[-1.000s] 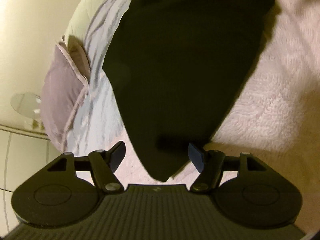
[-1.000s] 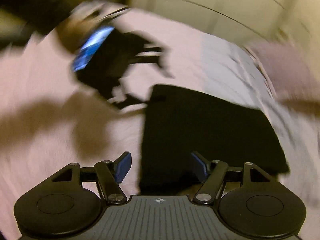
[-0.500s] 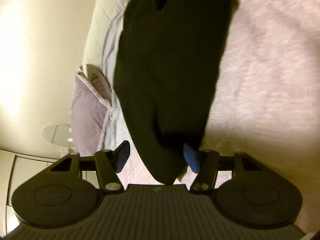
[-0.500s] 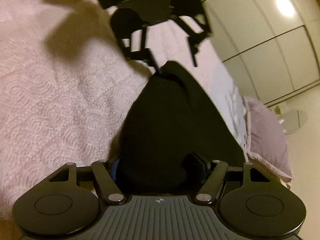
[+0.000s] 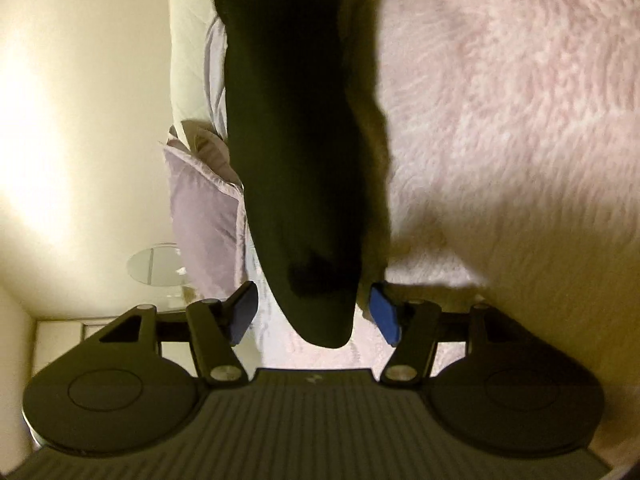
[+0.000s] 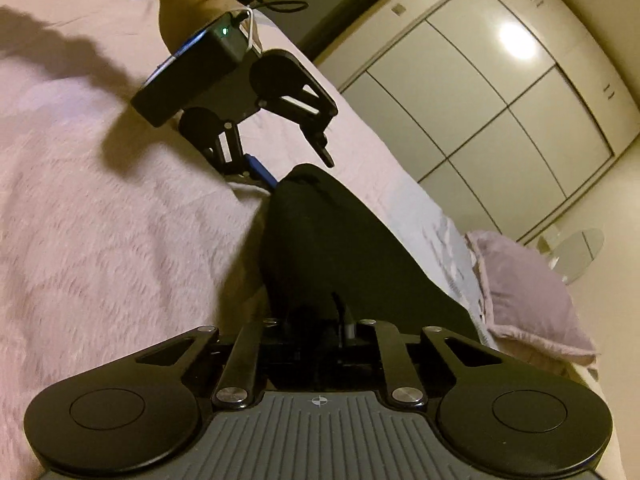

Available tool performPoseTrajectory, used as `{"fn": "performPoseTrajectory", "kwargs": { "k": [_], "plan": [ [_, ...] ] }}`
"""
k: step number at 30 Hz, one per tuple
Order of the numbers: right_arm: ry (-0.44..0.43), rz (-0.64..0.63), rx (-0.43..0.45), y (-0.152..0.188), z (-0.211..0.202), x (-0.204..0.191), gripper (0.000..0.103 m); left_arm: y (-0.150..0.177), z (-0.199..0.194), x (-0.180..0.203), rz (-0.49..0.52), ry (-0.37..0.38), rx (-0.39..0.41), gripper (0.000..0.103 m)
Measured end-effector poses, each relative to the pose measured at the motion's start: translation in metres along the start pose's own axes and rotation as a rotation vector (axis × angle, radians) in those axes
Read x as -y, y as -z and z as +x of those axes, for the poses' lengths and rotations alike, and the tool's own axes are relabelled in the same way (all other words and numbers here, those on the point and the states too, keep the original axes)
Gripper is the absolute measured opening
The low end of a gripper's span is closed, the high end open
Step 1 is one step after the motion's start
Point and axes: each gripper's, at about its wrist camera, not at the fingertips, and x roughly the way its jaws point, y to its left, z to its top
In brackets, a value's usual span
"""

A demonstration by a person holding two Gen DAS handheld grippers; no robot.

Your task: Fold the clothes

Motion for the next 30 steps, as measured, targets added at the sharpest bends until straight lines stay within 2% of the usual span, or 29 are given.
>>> {"fn": "performPoseTrajectory", "kwargs": {
  "k": [3,4,5,7,12,14,18,20,23,26,30],
  "plan": [
    [0.016,-0.021,0.012,0.007,-0.005,-0.007,0.013,-0.015,0.012,-0.004,-0.003,0.004,-0.039,0.05],
    [0.023,-0.028,0.015,0.009,-0.006,-0.007,0.013,-0.021,0.016,-0.01,-0.038,0.024,-0.064,0.033],
    [0.03,-0.036,0.018,0.01,-0.007,-0.008,0.013,-0.026,0.02,-0.015,-0.073,0.044,-0.089,0.02],
    [0.041,-0.048,0.023,0.017,-0.01,-0.006,0.012,-0.033,0.016,-0.025,-0.114,0.023,-0.121,0.014],
    [0.041,-0.068,0.016,0.028,-0.041,-0.009,0.012,-0.055,-0.044,-0.046,-0.181,0.034,-0.163,0.013],
    [0.021,-0.069,0.026,0.029,-0.061,-0.011,0.012,-0.068,-0.084,-0.05,-0.202,0.062,-0.184,0.012],
    [-0.045,-0.102,0.07,0.033,-0.106,-0.027,0.012,-0.106,-0.183,-0.04,-0.31,0.11,-0.258,0.011],
    [-0.06,-0.127,0.08,0.035,-0.126,-0.04,0.013,-0.126,-0.233,-0.034,-0.366,0.133,-0.296,0.0],
    [-0.049,-0.113,0.052,0.044,-0.147,-0.057,0.013,-0.156,-0.286,-0.025,-0.459,0.124,-0.326,0.0],
    [-0.011,-0.074,0.008,0.055,-0.155,-0.067,0.014,-0.175,-0.315,-0.024,-0.534,0.085,-0.353,0.001],
    [0.052,-0.066,-0.05,0.061,-0.172,-0.083,0.014,-0.181,-0.324,-0.025,-0.533,0.046,-0.346,0.009]
  ]
}}
